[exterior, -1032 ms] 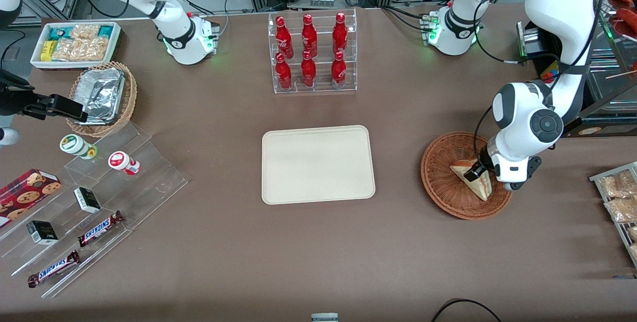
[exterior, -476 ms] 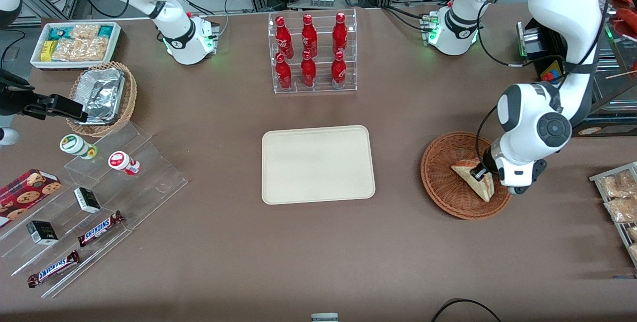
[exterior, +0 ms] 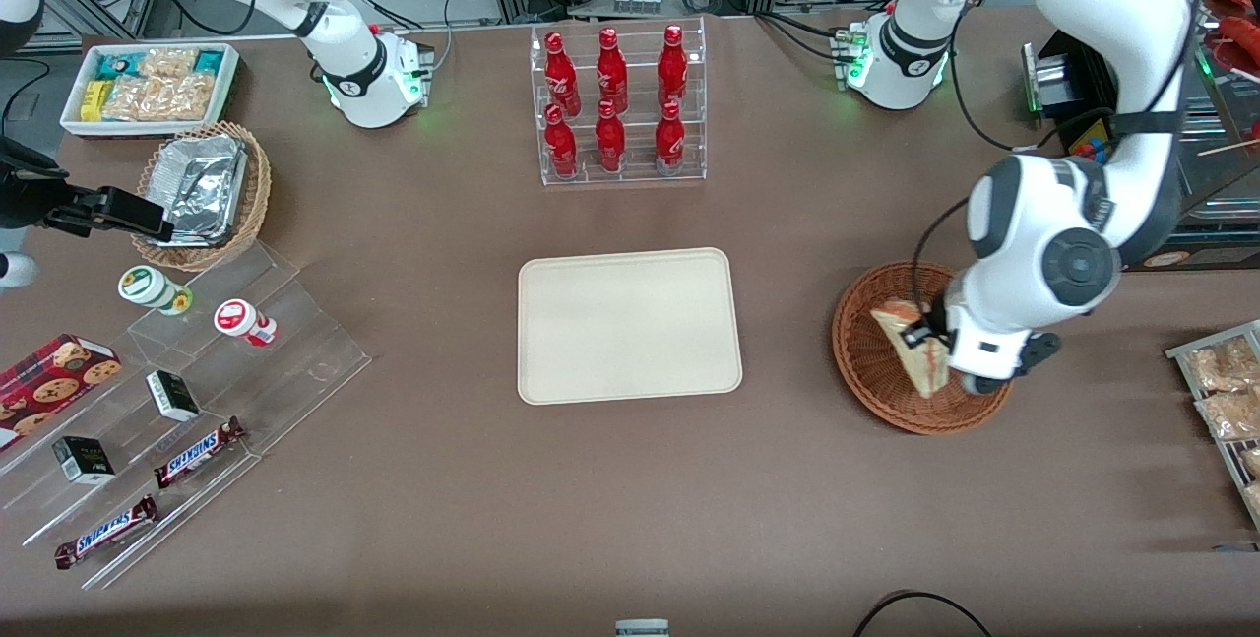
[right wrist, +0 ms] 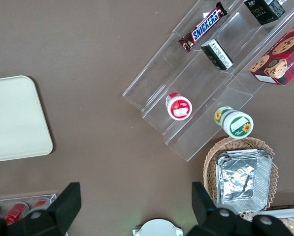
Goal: Place sandwich from basket to tray
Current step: 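Lift the sandwich and carry it with the left gripper over the tray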
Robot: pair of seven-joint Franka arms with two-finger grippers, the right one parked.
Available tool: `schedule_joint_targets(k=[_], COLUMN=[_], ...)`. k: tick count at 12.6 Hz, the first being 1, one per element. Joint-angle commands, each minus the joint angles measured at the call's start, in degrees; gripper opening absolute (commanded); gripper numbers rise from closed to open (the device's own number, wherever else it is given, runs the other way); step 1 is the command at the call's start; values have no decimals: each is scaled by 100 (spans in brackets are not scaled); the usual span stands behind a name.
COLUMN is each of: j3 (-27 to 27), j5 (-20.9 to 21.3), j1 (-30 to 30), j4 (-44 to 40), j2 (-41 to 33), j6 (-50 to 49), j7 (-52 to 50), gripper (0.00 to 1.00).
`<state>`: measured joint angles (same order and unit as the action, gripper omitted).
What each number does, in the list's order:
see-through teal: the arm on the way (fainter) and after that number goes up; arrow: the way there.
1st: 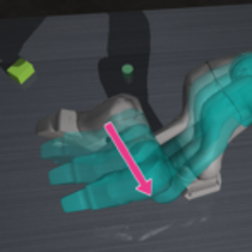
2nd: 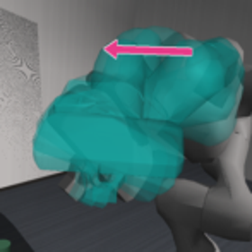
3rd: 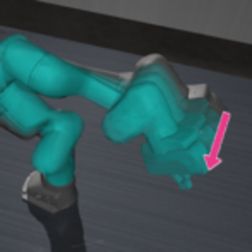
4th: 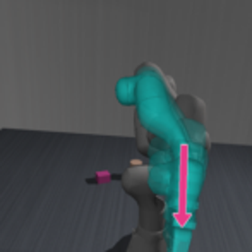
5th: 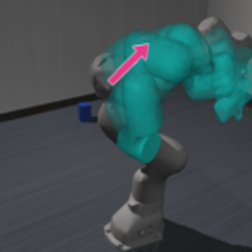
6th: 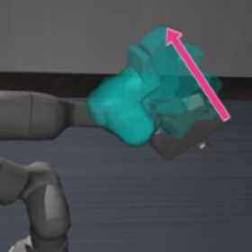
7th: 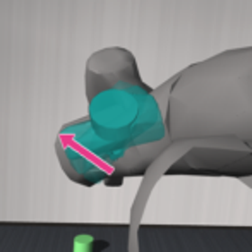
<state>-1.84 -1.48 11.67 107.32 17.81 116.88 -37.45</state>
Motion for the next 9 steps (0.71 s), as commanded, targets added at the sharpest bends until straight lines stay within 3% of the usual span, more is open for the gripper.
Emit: schedule_joint_targets(k=[1,9], j3=[52,52], j5=[25,-45], j1=[510,2250], j4=[-150,-1555], j2=[135,1381], j6=[-130,-95], j7=[238,-286], gripper=[0,0])
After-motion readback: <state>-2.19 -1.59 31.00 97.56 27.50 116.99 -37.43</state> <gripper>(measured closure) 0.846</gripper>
